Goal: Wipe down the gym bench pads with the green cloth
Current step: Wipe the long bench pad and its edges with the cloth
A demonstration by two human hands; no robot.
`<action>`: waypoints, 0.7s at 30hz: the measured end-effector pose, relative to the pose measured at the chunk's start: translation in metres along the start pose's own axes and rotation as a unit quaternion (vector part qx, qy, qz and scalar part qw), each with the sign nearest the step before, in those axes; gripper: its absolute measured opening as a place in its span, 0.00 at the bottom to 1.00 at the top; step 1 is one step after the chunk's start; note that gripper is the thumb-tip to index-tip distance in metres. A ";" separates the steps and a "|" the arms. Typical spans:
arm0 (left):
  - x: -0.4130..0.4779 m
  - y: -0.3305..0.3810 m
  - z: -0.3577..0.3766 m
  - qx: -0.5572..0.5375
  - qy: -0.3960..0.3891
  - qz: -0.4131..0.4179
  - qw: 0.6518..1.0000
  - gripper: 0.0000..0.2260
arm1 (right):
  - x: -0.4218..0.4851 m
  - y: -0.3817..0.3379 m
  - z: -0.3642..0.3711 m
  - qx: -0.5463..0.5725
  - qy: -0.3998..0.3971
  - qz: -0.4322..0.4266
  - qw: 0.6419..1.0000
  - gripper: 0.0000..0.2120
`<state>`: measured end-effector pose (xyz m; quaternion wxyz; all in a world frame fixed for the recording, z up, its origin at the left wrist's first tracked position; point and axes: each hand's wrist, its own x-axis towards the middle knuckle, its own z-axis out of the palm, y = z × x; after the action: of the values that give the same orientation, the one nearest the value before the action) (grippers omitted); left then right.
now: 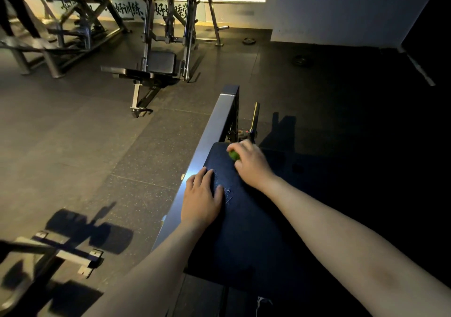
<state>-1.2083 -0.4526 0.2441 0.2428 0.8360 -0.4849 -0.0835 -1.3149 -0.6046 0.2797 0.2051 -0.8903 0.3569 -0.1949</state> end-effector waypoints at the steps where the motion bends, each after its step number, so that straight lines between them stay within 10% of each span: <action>1: 0.000 0.001 0.000 0.004 -0.003 -0.005 1.000 0.24 | 0.008 0.005 -0.005 0.011 0.027 0.058 0.998 0.24; 4: 0.001 0.006 -0.002 0.007 -0.020 -0.023 0.999 0.24 | 0.019 0.010 -0.004 0.007 0.023 0.152 0.988 0.22; 17: 0.004 -0.003 0.002 0.048 -0.045 0.009 0.998 0.29 | -0.041 -0.032 0.015 0.035 -0.073 -0.055 0.995 0.14; 21: 0.000 0.006 -0.003 0.067 -0.049 0.005 0.996 0.29 | -0.036 -0.008 0.003 0.020 0.042 0.015 0.999 0.17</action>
<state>-1.2117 -0.4543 0.2499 0.1621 0.8430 -0.5049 -0.0905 -1.3335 -0.5728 0.2737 0.2106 -0.8715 0.3746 -0.2363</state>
